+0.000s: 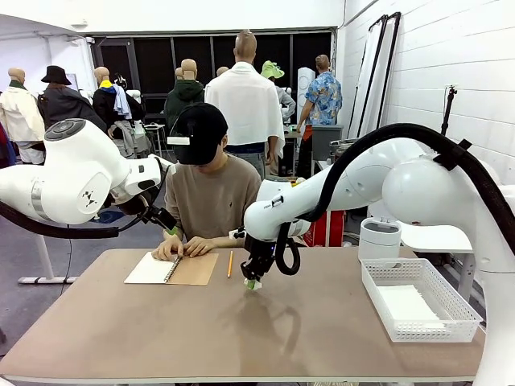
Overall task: Sort the paper based on its condition.
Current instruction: If a person hands you a paper, place it in the Organizing basket , and if it's crumpled, put it in the Trash can.
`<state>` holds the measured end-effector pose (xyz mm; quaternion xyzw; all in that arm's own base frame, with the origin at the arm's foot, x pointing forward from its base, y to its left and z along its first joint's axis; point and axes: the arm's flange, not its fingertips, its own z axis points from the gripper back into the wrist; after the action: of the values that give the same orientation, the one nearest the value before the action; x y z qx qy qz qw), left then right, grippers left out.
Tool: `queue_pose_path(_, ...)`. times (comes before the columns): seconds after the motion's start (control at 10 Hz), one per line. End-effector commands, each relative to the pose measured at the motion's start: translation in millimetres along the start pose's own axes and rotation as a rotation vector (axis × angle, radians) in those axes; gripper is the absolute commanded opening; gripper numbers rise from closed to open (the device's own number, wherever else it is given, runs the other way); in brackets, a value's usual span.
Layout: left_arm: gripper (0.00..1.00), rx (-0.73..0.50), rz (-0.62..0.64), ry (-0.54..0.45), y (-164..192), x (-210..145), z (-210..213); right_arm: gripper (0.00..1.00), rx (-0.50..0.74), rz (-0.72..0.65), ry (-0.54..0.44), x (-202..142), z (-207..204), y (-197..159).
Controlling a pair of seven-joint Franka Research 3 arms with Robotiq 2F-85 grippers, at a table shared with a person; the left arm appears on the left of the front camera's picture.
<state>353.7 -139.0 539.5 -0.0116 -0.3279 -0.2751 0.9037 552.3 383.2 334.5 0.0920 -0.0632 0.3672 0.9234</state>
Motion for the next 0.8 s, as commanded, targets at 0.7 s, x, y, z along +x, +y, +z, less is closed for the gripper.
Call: queue_pose_path(0.7,1.0,-0.002,0.001,0.0,1,-1,0,0.23,-0.412,-0.649,-0.104,-96,148,-119)
